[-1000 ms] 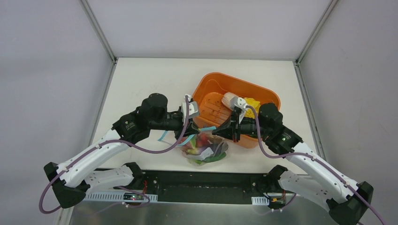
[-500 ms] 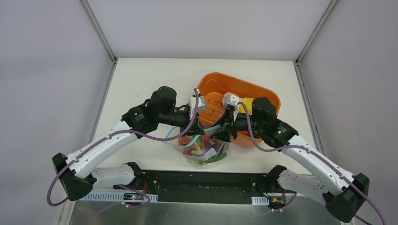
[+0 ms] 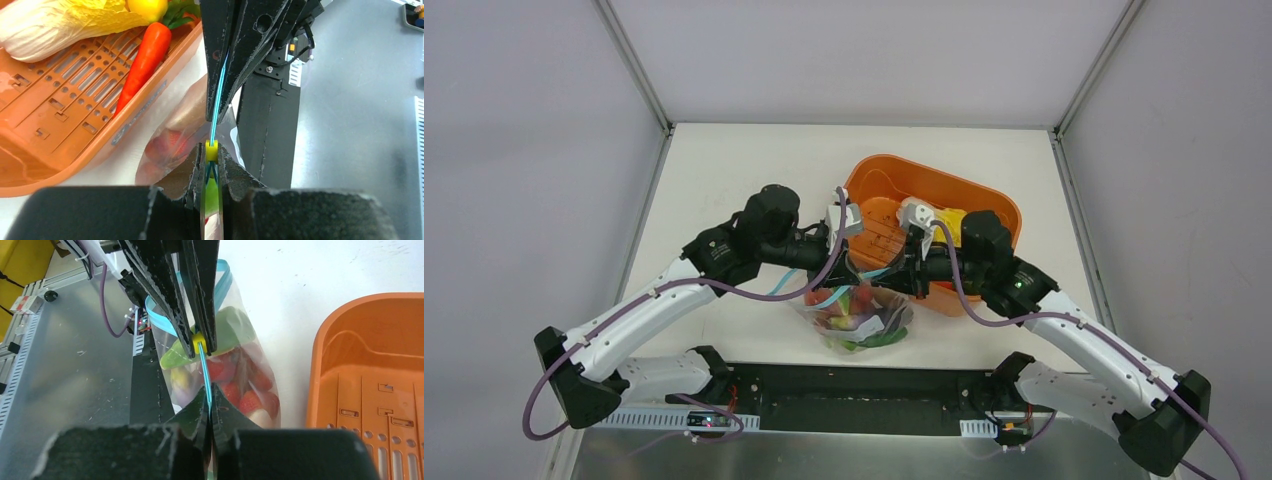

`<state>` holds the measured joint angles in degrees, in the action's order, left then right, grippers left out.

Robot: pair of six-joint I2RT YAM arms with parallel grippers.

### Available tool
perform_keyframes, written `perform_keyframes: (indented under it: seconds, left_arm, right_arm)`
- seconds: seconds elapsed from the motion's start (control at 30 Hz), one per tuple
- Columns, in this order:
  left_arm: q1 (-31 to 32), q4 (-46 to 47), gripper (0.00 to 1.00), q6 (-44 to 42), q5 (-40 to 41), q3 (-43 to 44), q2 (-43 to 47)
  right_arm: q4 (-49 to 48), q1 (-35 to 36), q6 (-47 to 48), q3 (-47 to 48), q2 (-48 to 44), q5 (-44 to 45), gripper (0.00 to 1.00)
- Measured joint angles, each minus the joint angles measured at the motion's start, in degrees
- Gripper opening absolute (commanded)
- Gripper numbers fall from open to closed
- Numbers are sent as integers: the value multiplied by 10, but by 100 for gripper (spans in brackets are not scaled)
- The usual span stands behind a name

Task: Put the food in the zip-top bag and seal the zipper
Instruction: Zip the zipper food storage bag at the center of the board.

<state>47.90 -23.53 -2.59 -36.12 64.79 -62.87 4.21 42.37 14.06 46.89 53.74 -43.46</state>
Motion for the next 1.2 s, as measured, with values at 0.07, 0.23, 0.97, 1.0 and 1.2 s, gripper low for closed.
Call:
perform_keyframes:
  seconds: [0.07,0.23,0.97,1.0,1.2]
  left_arm:
    - [0,1,0,-2,9,0,3]
    - [1,-3,0,-18,36,-10,30]
    - [0,-70,0,-53,88,-38,104]
    - [0,-72,0,-54,92,-38,107]
    - [0,-74,0,-53,95,-42,113]
  right_arm:
    - [-21,1,-12,-16,-12,14,0]
    - [-67,5,-43,-57,-50,54,0]
    - [-104,5,-96,-83,-77,87,0]
    - [-106,5,-96,-83,-77,87,0]
    - [-106,5,-99,-83,-71,80,30]
